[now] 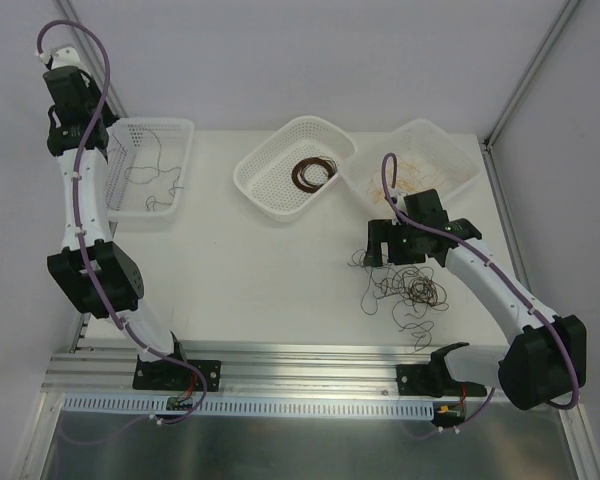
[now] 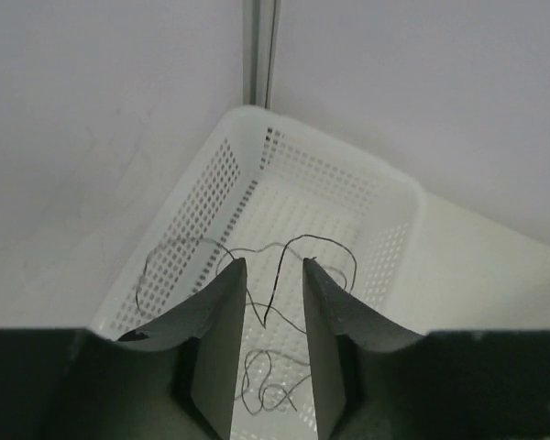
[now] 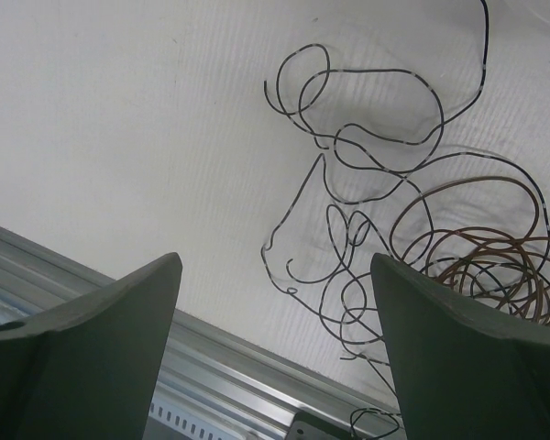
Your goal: Untangle the cables
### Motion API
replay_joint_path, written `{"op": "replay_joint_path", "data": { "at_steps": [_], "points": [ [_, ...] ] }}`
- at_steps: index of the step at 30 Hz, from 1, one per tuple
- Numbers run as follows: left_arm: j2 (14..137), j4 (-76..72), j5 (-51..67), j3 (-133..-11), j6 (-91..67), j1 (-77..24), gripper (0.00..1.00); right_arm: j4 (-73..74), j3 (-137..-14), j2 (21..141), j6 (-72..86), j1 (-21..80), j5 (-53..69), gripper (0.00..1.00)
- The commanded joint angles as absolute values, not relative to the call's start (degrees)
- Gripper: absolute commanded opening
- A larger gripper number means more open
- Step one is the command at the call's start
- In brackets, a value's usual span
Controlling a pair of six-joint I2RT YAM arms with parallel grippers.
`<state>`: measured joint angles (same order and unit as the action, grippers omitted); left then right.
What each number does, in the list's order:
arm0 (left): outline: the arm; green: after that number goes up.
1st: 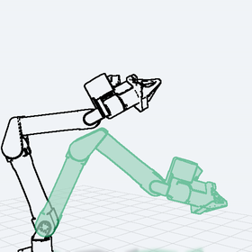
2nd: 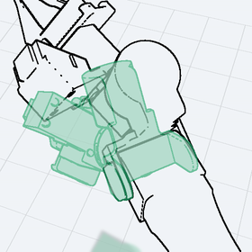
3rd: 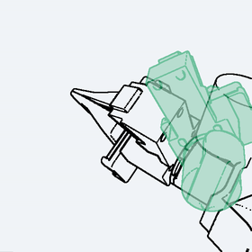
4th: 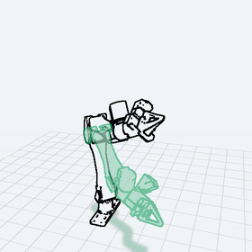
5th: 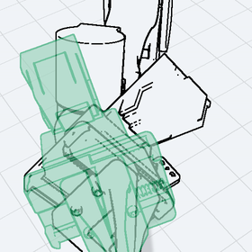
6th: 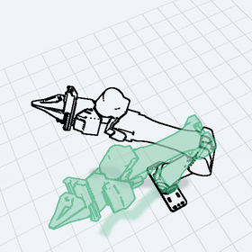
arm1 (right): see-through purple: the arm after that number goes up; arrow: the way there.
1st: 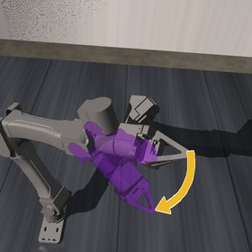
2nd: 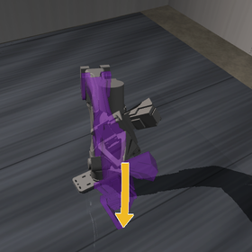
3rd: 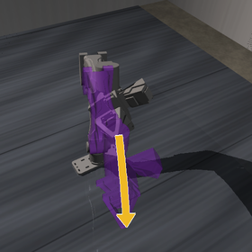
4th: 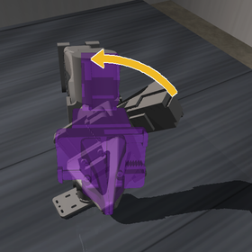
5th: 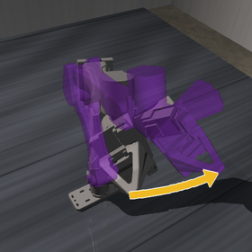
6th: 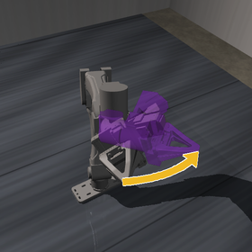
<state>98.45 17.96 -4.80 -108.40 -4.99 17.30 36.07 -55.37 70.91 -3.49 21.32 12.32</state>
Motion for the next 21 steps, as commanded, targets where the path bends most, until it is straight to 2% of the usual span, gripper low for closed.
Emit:
{"op": "replay_joint_path", "data": {
  "at_steps": [1,4,5,6,9,14,21],
  "points": [
    [98.4,16.4,-5.7,-105.5,-6.1,18.0,0.35,36.7,-56.8,70.1,-4.4,21.7,13.2,0.89],
    [97.6,16.6,-5.1,-103.1,-7.7,18.0,0.63,36.7,-56.1,69.4,-4.4,21.7,13.1,0.89],
    [96.8,16.7,-5.1,-102.6,-8.3,18.0,0.76,36.9,-55.9,69.0,-4.4,21.8,13.2,0.89],
    [96.2,17.1,-4.9,-102.0,-9.7,18.0,0.82,36.9,-55.8,68.8,-4.3,21.7,13.0,0.89],
    [94.4,18.1,-2.4,-99.7,-12.5,17.9,0.91,36.7,-55.3,68.0,-4.3,21.7,13.0,0.89],
    [90.9,19.6,3.9,-93.2,-18.1,18.0,0.90,36.5,-54.7,67.2,-4.0,21.9,13.1,0.89],
    [89.3,20.3,6.2,-82.3,-37.7,18.0,0.82,35.3,-52.6,66.1,-3.2,22.1,13.5,0.89]
  ]
}}
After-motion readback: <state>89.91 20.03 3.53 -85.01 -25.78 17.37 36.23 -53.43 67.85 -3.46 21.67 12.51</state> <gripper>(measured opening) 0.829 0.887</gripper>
